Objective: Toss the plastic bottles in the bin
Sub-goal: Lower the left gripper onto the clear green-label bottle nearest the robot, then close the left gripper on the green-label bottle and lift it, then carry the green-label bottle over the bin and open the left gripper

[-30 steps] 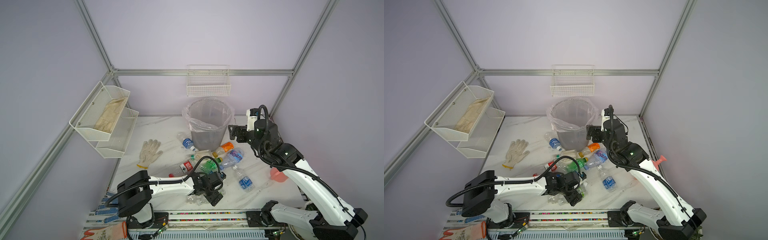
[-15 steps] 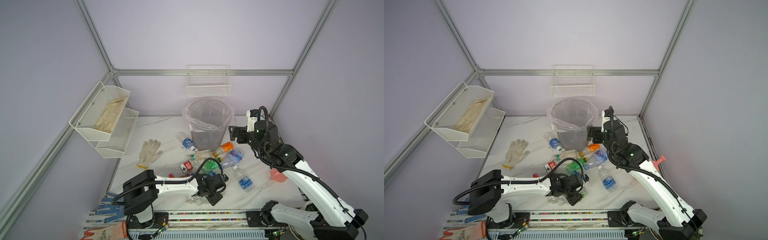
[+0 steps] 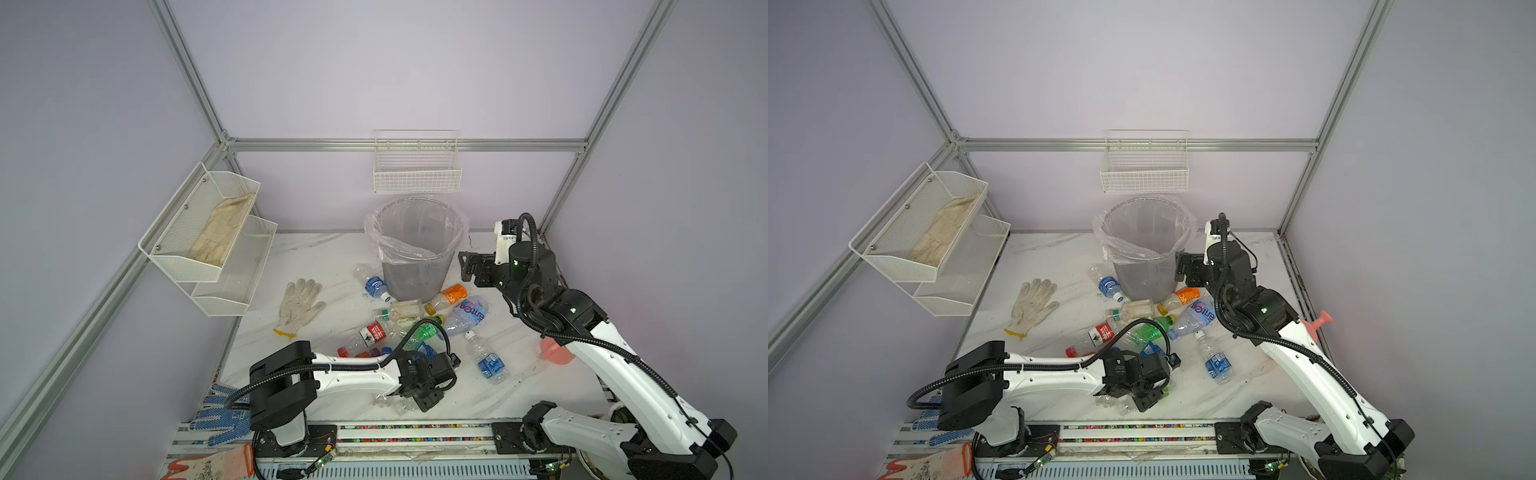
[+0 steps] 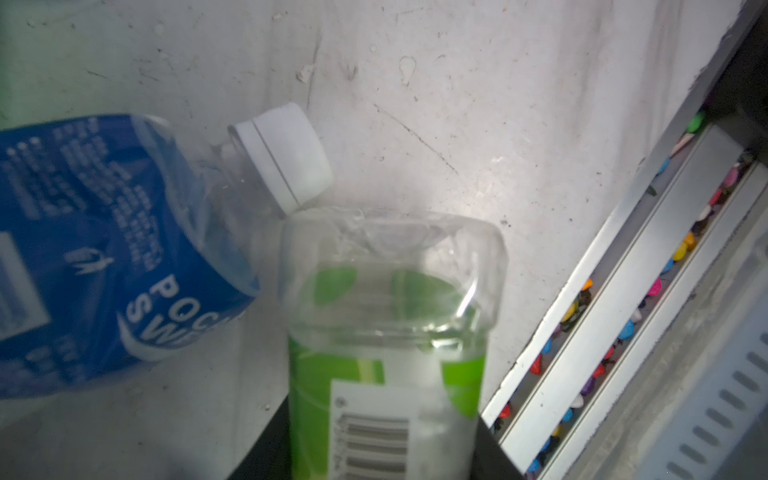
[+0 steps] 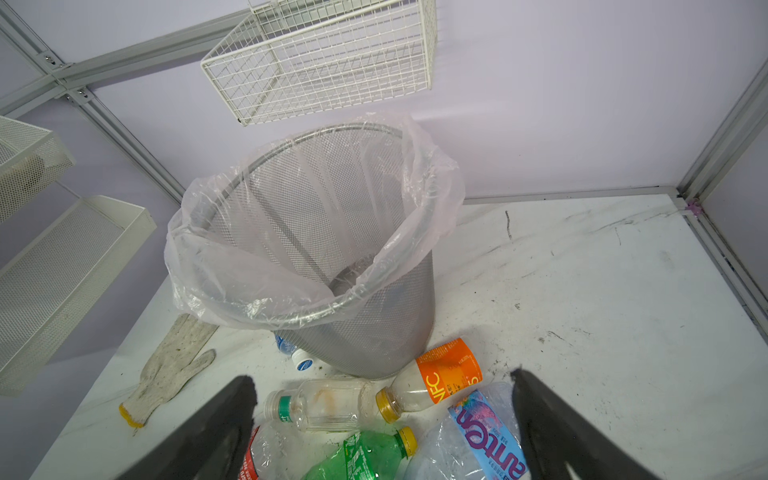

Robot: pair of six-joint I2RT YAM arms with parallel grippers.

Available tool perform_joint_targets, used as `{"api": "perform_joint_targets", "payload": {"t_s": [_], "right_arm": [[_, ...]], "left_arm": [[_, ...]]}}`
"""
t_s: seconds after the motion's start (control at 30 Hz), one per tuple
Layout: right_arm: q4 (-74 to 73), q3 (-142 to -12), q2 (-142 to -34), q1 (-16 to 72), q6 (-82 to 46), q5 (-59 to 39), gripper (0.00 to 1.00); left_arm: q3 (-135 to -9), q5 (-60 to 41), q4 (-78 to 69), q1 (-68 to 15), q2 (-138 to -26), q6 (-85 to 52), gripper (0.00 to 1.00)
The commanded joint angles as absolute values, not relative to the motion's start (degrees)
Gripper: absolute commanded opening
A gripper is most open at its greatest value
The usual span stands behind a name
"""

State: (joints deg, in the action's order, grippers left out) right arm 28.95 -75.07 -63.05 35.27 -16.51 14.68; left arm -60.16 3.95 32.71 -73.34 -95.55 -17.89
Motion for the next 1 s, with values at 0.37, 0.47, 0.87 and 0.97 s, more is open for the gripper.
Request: {"api": "perform_joint_targets", "payload": {"t_s": [0.37,0.47,0.87,0.97], "right_arm": [[28.7,-74.8,-58.4,35.1,-19.0,22.2,0.97],[28.6,-74.1,-57.8,35.0,-20.0,24.9,0.97],[28.6,-71.8,-55.7,34.9,-23.3,29.0,0.97],[28.6,-70.7,-55.5,34.9,-23.8,28.4,0.98]], "left_arm": [[-69.1,9.1,33.6,-74.4,-84.3,-12.7,0.29],[-71.7,10.6,33.7,-74.4,-82.6,-9.8,0.29],[-81.3,19.6,26.7,-70.1,-75.2,-2.0,0.26],[-81.1,20.7,21.0,-67.3,-72.8,-2.1,0.26]]}}
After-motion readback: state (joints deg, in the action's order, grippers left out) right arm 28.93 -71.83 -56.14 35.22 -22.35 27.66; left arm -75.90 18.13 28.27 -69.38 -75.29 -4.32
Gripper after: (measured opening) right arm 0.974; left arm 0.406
